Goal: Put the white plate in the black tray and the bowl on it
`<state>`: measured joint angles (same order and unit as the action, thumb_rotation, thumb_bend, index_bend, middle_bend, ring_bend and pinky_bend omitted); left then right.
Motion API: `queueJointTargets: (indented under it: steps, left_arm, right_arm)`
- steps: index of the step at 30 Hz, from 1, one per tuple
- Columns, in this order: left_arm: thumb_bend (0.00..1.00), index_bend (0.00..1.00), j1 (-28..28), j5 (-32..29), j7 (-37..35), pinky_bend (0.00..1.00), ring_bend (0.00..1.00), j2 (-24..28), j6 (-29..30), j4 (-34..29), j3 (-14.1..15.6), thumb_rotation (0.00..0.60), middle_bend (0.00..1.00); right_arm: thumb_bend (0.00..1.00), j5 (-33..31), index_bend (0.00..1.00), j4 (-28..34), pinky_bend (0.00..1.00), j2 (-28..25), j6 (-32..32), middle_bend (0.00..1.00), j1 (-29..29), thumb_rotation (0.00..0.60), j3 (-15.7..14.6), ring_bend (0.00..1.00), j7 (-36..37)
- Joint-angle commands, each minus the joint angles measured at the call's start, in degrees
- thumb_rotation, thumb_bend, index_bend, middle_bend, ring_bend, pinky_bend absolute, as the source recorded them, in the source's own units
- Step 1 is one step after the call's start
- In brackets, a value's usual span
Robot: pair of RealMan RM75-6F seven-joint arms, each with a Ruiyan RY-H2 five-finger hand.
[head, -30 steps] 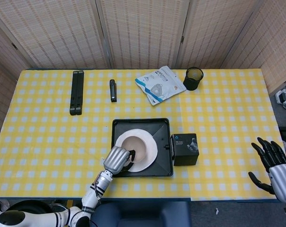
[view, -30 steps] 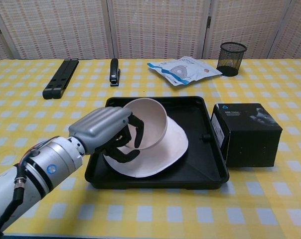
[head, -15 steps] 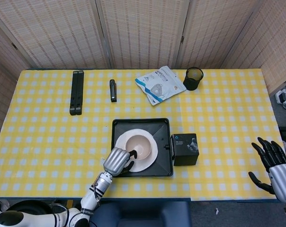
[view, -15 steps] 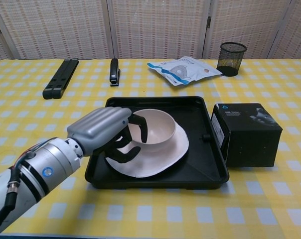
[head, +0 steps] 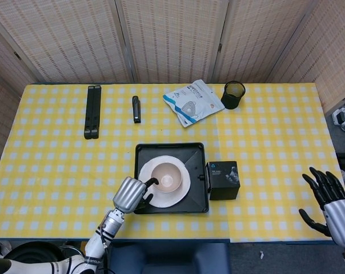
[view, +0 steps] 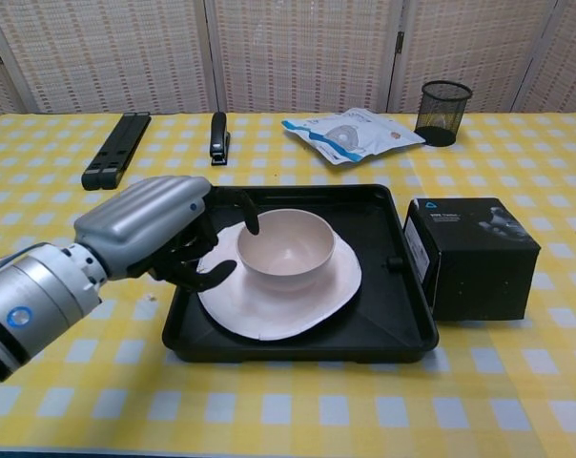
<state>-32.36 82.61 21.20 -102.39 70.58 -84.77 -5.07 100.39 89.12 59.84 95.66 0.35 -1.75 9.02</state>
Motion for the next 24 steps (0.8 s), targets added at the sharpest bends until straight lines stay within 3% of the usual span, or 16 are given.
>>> queueJointTargets:
  steps: [1,3,6,10,14,19,24]
  left_arm:
    - [0.43,0.36,3.8,3.9,-2.8,0.93,0.84,4.5,7.1,0.3,1.6,0.600,0.97]
    - [0.43,0.35,5.7,4.2,-4.5,0.74,0.66,7.0,9.7,0.0,2.0,0.600,0.80]
    - [0.40,0.32,9.0,3.6,-5.9,0.31,0.30,12.3,12.8,-2.2,2.9,0.600,0.43]
    - [0.37,0.24,14.1,3.1,-7.5,0.05,0.06,19.3,17.8,-3.1,4.3,0.600,0.20]
    - [0.36,0.20,18.7,0.7,-11.0,0.00,0.00,25.4,20.3,-5.3,5.6,0.600,0.11]
    - [0.35,0.19,23.8,-2.6,-11.7,0.00,0.00,28.3,23.8,-5.7,5.7,0.600,0.06]
    - [0.35,0.18,25.5,-4.1,-12.5,0.00,0.00,31.6,20.4,-7.9,7.5,0.600,0.06]
  right_arm:
    - [0.33,0.3,0.00,0.0,0.00,0.1,-0.4,0.00,0.1,0.600,-0.2,0.00,-0.4]
    - [0.33,0.3,0.00,0.0,0.00,0.3,-0.6,0.00,0.2,0.600,-0.2,0.00,-0.7]
    - [0.33,0.3,0.00,0.1,0.00,0.7,-1.2,0.00,0.6,0.600,-0.1,0.00,-1.3]
    - [0.33,-0.1,0.00,0.1,0.00,1.4,-2.9,0.00,1.2,0.600,0.0,0.00,-2.9]
    - [0.33,-1.4,0.00,0.6,0.00,1.9,-4.9,0.00,1.8,0.600,0.1,0.00,-4.8]
    - [0.33,-2.6,0.00,1.3,0.00,2.5,-6.5,0.00,2.3,0.600,0.5,0.00,-6.9]
    - [0.33,-3.9,0.00,1.4,0.00,3.0,-7.3,0.00,2.7,0.600,1.1,0.00,-8.0]
